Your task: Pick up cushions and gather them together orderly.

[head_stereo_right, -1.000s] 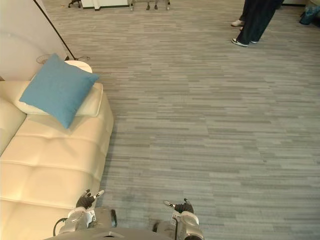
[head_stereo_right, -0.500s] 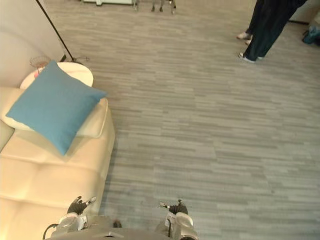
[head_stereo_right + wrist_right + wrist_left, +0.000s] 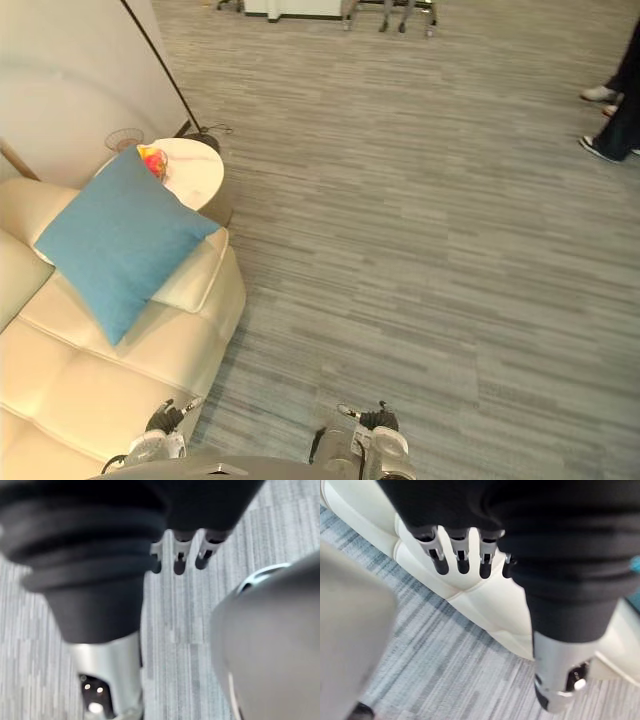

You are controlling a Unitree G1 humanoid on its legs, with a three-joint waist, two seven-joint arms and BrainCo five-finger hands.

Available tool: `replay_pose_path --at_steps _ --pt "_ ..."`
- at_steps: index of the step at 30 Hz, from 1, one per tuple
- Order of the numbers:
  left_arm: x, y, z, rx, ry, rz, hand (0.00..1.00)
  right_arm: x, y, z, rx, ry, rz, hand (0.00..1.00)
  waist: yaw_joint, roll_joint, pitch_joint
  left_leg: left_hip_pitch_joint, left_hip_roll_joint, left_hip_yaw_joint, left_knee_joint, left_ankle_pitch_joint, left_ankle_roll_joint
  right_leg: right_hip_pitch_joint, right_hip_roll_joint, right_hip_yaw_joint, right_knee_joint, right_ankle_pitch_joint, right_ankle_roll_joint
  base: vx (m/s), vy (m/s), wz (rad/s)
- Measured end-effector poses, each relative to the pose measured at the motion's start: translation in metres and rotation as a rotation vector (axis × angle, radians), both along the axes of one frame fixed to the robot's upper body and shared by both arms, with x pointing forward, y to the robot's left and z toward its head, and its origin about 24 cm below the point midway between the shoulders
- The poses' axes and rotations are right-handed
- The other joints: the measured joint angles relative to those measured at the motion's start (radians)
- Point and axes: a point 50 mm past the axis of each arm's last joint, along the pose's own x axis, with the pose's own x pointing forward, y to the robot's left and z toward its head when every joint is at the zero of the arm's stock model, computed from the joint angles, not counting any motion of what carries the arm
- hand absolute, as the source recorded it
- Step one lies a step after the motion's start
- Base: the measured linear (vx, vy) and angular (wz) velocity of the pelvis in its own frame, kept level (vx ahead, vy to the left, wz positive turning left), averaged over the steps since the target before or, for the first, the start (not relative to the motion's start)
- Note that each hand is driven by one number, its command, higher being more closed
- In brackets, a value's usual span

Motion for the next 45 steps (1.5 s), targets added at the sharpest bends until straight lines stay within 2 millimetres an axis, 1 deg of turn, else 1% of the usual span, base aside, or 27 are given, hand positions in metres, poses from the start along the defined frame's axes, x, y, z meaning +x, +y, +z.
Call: replay_pose_path --at_steps 1,3,6,7,9,10,14,16,17,19,20,22,24,26,27,28,29,30,31,32,33,35,37,40,42,43,45 --pt "0.0 0.003 0.001 0.01 -0.008 0.001 0.0 -0.001 0.004 -0.001 0.01 0.005 0.007 0.0 0.01 -0.006 0.003 -0.062 0.023 0.051 0.096 -0.01 0.017 0.069 0.006 -0.016 -0.046 -0.001 -0.002 0.22 -0.068 0.08" --pt "0.003 0.005 0.003 0.018 -0.023 -0.001 0.0 -0.004 0.007 -0.003 0.019 0.019 0.006 0.0 0.019 -0.015 0.002 -0.12 0.024 0.127 0.08 -0.022 0.038 0.127 -0.001 -0.038 -0.102 0.004 0.007 0.23 -0.026 0.2" --pt "0.004 0.004 0.004 0.012 -0.031 0.009 0.0 -0.005 0.008 -0.004 0.026 0.025 -0.003 0.0 0.028 -0.011 0.0 -0.164 0.014 0.245 -0.222 0.024 0.063 0.175 -0.007 -0.069 -0.151 0.018 0.032 0.31 0.118 0.17" --pt "0.003 0.002 0.003 0.005 -0.029 0.012 0.0 -0.004 0.008 -0.004 0.026 0.024 -0.004 0.0 0.028 -0.003 -0.003 -0.161 0.003 0.284 -0.337 0.064 0.085 0.188 -0.003 -0.081 -0.151 0.015 0.051 0.25 0.127 0.49" --pt "0.007 0.013 0.005 0.032 -0.042 0.008 0.0 -0.005 0.018 -0.006 0.053 0.028 -0.006 0.0 0.027 -0.064 -0.002 -0.129 -0.072 0.298 -0.443 0.103 0.115 0.208 -0.04 -0.096 -0.21 0.042 0.065 0.26 0.109 0.75" --pt "0.008 0.016 0.006 0.042 -0.045 0.01 0.0 -0.006 0.022 -0.007 0.066 0.03 -0.009 0.0 0.035 -0.076 -0.004 -0.129 -0.094 0.298 -0.472 0.116 0.12 0.221 -0.044 -0.097 -0.261 0.066 0.067 0.23 0.1 0.58" --pt "0.004 0.016 0.004 0.042 -0.033 0.015 0.0 0.002 0.028 -0.005 0.08 0.013 -0.003 0.0 0.065 -0.079 -0.003 -0.067 -0.148 0.307 -0.542 0.125 0.134 0.296 -0.064 -0.086 -0.343 0.142 0.088 0.17 0.109 0.17" --pt "0.0 0.014 0.002 0.034 -0.018 0.014 0.0 -0.004 0.025 -0.007 0.074 0.027 -0.006 0.0 0.064 -0.072 -0.008 -0.026 -0.171 0.293 -0.603 0.109 0.146 0.278 -0.087 -0.087 -0.237 0.136 0.097 0.05 0.128 0.38" --pt "0.0 0.01 0.001 0.03 -0.01 -0.009 0.0 -0.006 0.02 -0.007 0.06 0.033 -0.008 0.0 0.055 -0.058 -0.012 0.001 -0.182 0.265 -0.622 0.085 0.146 0.195 -0.137 -0.07 0.005 0.129 0.11 0.06 0.131 0.62" --pt "0.001 0.014 0.002 0.048 -0.009 -0.044 0.0 -0.007 0.018 -0.006 0.05 0.029 0.002 0.0 0.038 -0.079 -0.001 0.035 -0.213 0.218 -0.632 0.083 0.151 0.075 -0.201 -0.002 0.3 0.197 0.127 0.11 0.036 0.87" --pt "0.0 0.021 0.002 0.069 0.001 -0.06 0.0 -0.007 0.02 -0.007 0.05 0.031 0.009 0.0 0.024 -0.094 0.003 0.056 -0.227 0.166 -0.628 0.078 0.161 0.006 -0.198 0.054 0.45 0.163 0.126 0.15 -0.004 1.03" --pt "0.004 0.022 0.004 0.073 -0.007 -0.061 0.0 -0.008 0.019 -0.007 0.044 0.033 0.014 0.0 0.023 -0.107 -0.002 0.07 -0.225 0.097 -0.629 0.078 0.163 -0.05 -0.155 0.077 0.501 0.094 0.108 0.16 -0.075 1.08" --pt "0.004 0.019 0.003 0.068 -0.008 -0.061 0.0 -0.014 0.015 -0.008 0.036 0.047 0.007 0.0 0.016 -0.105 -0.001 0.083 -0.219 0.006 -0.634 0.078 0.162 -0.08 -0.098 0.077 0.366 0.019 0.087 0.16 -0.145 1.25" --pt "0.005 0.018 0.004 0.065 -0.011 -0.061 0.0 -0.017 0.013 -0.009 0.034 0.054 0.004 0.0 0.014 -0.102 0.001 0.097 -0.216 -0.06 -0.634 0.067 0.148 -0.084 -0.041 0.136 0.208 -0.002 0.074 0.19 -0.241 1.21" --pt "0.007 0.017 0.004 0.065 -0.014 -0.063 0.0 -0.016 0.014 -0.008 0.034 0.053 0.005 0.0 0.005 -0.099 0.002 0.09 -0.21 -0.123 -0.63 0.054 0.128 -0.08 0.002 0.206 0.065 0.006 0.074 0.18 -0.256 1.32" --pt "0.008 0.017 0.004 0.065 -0.017 -0.064 0.0 -0.016 0.014 -0.008 0.035 0.053 0.006 0.0 0.004 -0.101 0.002 0.088 -0.21 -0.145 -0.629 0.049 0.118 -0.073 0.013 0.238 0.014 0.009 0.074 0.17 -0.304 1.51" --pt "0.012 0.019 0.006 0.071 -0.028 -0.061 0.0 -0.018 0.016 -0.01 0.043 0.062 0.004 0.0 0.004 -0.121 0.003 0.08 -0.23 -0.189 -0.619 0.035 0.101 -0.053 0.018 0.311 -0.122 0.017 0.086 0.24 -0.371 1.59" --pt "0.014 0.018 0.006 0.065 -0.036 -0.049 0.0 -0.021 0.017 -0.011 0.051 0.067 -0.004 0.0 0.0 -0.129 0.009 0.07 -0.236 -0.23 -0.585 0.023 0.088 -0.033 0.017 0.291 -0.112 0.097 0.071 0.3 -0.445 1.57" --pt "0.014 0.016 0.006 0.061 -0.035 -0.043 0.0 -0.021 0.015 -0.01 0.046 0.065 -0.005 0.0 -0.002 -0.125 0.012 0.068 -0.231 -0.24 -0.578 0.021 0.08 -0.033 0.019 0.279 -0.096 0.095 0.064 0.32 -0.41 1.26" --pt "0.01 0.011 0.004 0.041 -0.027 -0.015 0.0 -0.019 0.008 -0.008 0.026 0.057 0.0 0.0 0.013 -0.082 0.008 0.074 -0.206 -0.247 -0.577 0.015 0.071 -0.026 0.027 0.233 -0.078 0.059 0.04 0.3 -0.271 0.78" --pt "0.009 0.006 0.003 0.026 -0.026 -0.001 0.0 -0.016 0.004 -0.007 0.016 0.05 0.003 0.0 0.015 -0.061 0.01 0.073 -0.195 -0.246 -0.576 0.013 0.068 -0.012 0.03 0.204 -0.081 0.051 0.04 0.31 -0.244 0.9" --pt "0.007 0.005 0.003 0.018 -0.022 0.017 0.0 -0.015 0.003 -0.006 0.011 0.048 0.006 0.0 0.0 -0.046 0.008 0.072 -0.167 -0.238 -0.574 0.008 0.06 0.026 0.037 0.135 -0.09 0.043 0.026 0.32 -0.2 0.85" --pt "0.004 0.007 0.002 0.02 -0.02 0.031 0.0 -0.014 0.006 -0.007 0.017 0.05 0.011 0.0 -0.002 -0.038 0.007 0.056 -0.127 -0.191 -0.526 0.007 0.008 0.095 0.059 0.089 -0.122 0.039 0.02 0.31 -0.132 0.77" --pt "0.01 0.011 0.006 0.04 -0.054 0.025 0.0 -0.013 0.011 -0.007 0.03 0.045 0.011 0.0 -0.003 -0.062 0.021 -0.034 -0.087 -0.003 -0.357 0.001 -0.009 0.155 0.049 0.071 -0.172 0.04 0.015 0.17 0.007 0.62" --pt "0.009 0.012 0.006 0.048 -0.053 0.019 0.0 -0.012 0.011 -0.007 0.031 0.043 0.008 0.0 -0.003 -0.059 0.021 -0.065 -0.039 0.177 -0.359 -0.032 0.023 0.189 0.038 0.066 -0.201 0.04 0.014 0.13 0.114 0.47" --pt "0.008 0.01 0.005 0.041 -0.045 0.013 0.0 -0.012 0.009 -0.007 0.033 0.039 -0.008 0.0 -0.006 -0.045 0.015 -0.068 -0.029 0.24 -0.42 0.014 0.054 0.191 0.031 0.055 -0.192 0.039 0.021 0.16 0.185 0.38" --pt "0.005 0.014 0.004 0.06 -0.029 -0.009 0.0 -0.012 0.017 -0.008 0.062 0.034 -0.015 0.0 0.002 -0.079 -0.005 -0.03 -0.084 0.259 -0.491 0.048 0.077 0.181 -0.001 0.06 -0.201 0.05 0.038 0.15 0.153 0.18"
